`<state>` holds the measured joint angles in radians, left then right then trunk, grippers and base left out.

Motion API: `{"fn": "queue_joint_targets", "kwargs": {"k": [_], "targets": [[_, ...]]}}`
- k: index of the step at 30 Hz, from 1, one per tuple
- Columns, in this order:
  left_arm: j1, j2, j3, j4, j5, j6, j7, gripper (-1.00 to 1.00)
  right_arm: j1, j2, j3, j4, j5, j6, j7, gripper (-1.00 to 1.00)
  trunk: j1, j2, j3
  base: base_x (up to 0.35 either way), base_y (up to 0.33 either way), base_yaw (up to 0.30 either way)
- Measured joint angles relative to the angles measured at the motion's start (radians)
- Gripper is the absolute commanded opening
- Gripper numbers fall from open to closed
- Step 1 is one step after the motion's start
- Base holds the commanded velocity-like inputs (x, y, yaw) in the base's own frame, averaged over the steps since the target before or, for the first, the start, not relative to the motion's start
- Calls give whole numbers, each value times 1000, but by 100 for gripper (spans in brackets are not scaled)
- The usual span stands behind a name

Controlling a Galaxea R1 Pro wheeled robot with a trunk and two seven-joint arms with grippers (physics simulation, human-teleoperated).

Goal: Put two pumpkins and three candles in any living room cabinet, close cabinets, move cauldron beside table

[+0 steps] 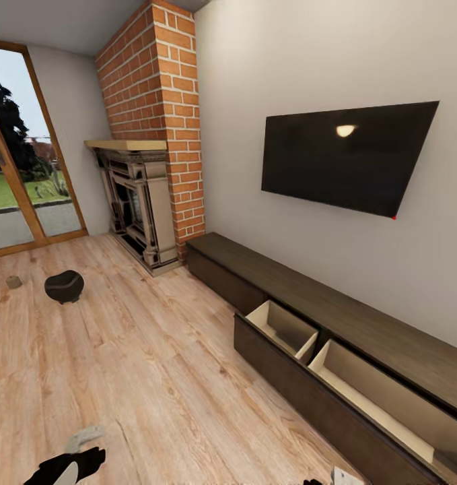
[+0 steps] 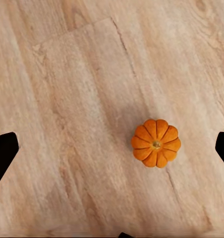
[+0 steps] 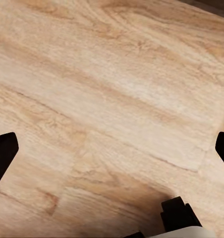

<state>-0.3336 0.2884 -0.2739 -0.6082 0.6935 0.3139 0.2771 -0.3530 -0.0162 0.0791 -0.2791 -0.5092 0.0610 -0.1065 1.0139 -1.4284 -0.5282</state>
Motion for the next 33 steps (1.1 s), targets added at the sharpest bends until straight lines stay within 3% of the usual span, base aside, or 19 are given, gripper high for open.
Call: {"fn": "queue_joint_targets", "kwargs": {"k": [9,33], "targets": [[0,-1,1,7,-1,-3,0,100,0,6,0,0,1,-7,-1,100,0,0,0,-191,-79,278],[0,-1,2,7,2,-24,0,100,0,20,1,-1,3,-30,-1,100,0,0,0,-4,-9,292]]}}
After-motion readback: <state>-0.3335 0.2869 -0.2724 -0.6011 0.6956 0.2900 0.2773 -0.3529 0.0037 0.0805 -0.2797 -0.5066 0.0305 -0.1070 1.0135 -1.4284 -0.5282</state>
